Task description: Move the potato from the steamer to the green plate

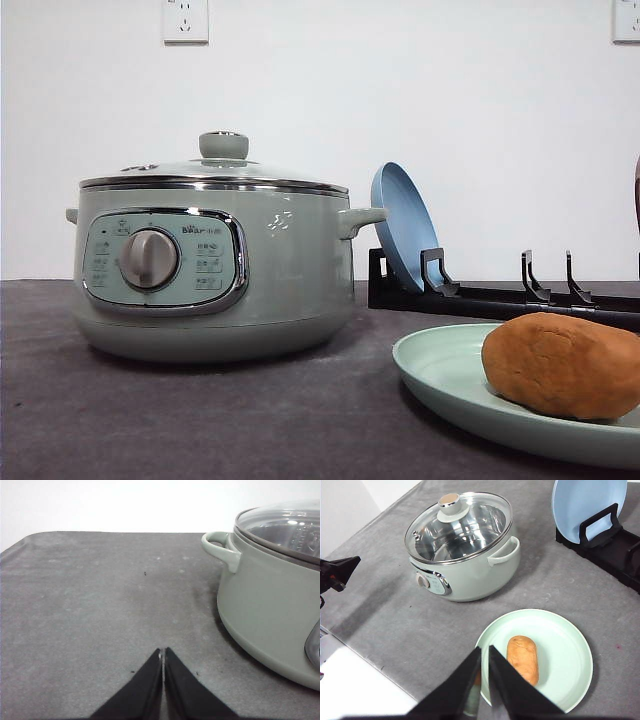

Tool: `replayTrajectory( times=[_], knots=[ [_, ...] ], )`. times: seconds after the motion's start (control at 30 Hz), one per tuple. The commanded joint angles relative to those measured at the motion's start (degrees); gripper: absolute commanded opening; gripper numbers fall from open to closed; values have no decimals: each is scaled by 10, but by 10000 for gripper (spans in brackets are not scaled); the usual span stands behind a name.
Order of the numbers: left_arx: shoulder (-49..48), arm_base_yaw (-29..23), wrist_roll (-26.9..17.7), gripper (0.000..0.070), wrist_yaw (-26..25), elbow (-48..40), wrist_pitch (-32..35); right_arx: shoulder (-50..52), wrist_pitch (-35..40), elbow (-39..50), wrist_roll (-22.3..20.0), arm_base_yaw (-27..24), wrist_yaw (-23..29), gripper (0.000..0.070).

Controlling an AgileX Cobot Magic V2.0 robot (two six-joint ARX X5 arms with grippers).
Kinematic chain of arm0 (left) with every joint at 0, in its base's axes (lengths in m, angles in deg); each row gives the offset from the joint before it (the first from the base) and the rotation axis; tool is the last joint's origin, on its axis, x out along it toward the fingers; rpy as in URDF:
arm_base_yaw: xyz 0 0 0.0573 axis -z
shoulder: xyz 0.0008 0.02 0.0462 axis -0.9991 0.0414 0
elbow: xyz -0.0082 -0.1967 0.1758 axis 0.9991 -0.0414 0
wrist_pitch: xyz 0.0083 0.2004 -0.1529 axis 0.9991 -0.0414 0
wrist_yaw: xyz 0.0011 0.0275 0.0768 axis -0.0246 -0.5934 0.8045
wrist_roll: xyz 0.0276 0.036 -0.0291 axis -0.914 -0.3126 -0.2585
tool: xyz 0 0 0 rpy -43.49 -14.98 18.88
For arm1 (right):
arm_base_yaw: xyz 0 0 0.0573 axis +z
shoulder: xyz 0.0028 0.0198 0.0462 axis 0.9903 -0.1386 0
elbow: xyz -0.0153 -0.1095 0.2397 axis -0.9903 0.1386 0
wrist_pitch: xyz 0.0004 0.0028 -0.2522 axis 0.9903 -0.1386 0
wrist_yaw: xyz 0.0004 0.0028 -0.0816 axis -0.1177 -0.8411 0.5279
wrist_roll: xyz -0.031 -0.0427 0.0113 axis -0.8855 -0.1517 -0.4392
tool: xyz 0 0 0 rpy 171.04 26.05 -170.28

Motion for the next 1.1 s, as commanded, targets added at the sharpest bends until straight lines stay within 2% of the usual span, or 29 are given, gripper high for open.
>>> replayTrajectory(
  times=[0.0,0.87,0.97,1.07],
  knots=[
    [-1,-2,-7,0,-3,-12,-5,-2,5,-6,-6,2,0,14],
    [-1,-2,4,0,-5,-12,-4,-2,7,-6,-6,2,-1,14],
    [-1,-2,4,0,-5,-12,-4,11,8,-4,-21,0,33,13],
    [-1,-2,4,0,-5,-12,-4,37,45,16,-22,-35,55,13]
  ],
)
